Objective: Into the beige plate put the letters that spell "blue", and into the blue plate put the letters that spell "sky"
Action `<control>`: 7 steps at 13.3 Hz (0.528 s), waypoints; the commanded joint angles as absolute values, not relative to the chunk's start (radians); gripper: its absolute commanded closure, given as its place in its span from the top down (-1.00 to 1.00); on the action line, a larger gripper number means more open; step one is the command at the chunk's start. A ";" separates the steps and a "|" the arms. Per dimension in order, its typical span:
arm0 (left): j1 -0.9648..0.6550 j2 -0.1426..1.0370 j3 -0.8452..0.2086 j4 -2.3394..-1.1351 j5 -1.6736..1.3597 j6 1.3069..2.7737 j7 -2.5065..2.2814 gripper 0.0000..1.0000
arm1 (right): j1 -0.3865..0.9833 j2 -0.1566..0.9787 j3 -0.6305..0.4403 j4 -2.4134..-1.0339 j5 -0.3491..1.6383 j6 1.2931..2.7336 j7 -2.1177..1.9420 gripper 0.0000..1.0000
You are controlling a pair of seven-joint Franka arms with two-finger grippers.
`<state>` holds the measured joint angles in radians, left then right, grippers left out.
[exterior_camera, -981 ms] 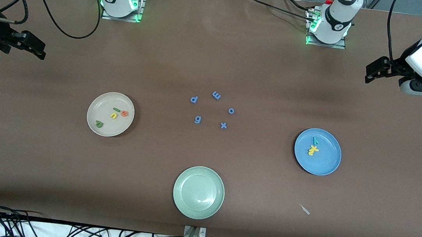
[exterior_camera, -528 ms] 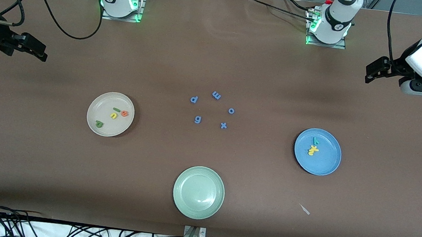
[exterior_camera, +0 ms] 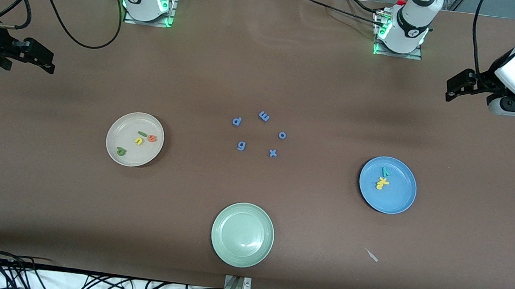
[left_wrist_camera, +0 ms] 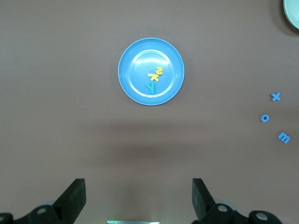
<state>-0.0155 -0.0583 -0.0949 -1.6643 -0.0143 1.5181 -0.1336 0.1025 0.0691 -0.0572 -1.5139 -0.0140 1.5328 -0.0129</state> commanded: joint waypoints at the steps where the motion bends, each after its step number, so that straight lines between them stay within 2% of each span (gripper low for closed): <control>1: -0.014 -0.051 -0.097 -1.637 0.006 1.496 -0.118 1.00 | 0.100 0.083 -0.057 -1.479 -0.023 1.511 -0.040 1.00; 7: -0.014 -0.051 -0.098 -1.637 0.006 1.496 -0.118 1.00 | 0.100 0.083 -0.057 -1.480 -0.021 1.506 -0.040 1.00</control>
